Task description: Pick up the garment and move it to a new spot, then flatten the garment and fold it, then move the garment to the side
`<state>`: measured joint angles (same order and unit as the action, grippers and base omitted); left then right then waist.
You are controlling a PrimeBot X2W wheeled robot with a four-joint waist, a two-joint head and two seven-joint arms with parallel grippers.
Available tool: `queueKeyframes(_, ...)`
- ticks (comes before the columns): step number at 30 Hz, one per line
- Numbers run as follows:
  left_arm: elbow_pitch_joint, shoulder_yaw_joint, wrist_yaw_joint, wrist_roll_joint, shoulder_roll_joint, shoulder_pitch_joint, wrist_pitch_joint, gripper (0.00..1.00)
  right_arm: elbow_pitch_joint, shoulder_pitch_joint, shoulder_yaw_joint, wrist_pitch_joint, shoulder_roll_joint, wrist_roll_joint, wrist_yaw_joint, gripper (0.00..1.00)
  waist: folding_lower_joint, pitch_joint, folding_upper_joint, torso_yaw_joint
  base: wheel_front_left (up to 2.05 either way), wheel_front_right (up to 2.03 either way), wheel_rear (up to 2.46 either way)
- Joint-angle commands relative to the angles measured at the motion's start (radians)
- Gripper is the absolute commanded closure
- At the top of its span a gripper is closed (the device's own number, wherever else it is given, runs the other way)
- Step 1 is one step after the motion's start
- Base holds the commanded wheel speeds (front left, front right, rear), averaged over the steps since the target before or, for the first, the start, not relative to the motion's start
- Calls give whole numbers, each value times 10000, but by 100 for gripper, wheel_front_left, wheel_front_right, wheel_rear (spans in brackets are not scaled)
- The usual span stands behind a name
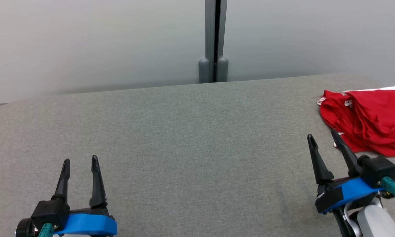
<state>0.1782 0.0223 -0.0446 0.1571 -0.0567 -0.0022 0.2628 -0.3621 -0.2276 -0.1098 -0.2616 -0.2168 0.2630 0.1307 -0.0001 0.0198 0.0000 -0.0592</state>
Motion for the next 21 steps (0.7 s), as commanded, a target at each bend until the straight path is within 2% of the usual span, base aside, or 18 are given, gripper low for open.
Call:
queueKeyframes(1, 24, 8, -34, 0, 9, 81, 25, 0, 120, 260, 88, -41, 103, -98, 3, 0, 1, -21, 0, 13, 0, 0, 0)
queueKeyframes(8, 296, 50, 43, -20, 24, 64, 25, 0, 467, 1056, 526, 28, 616, -333, 3, 0, 1, -128, 0, 108, 0, 0, 0)
queueKeyframes(21, 648, 42, 66, 23, 40, -195, 25, 0, 399, 1236, 782, 10, 950, -602, 3, 0, 1, -115, 0, 123, 0, 0, 0)
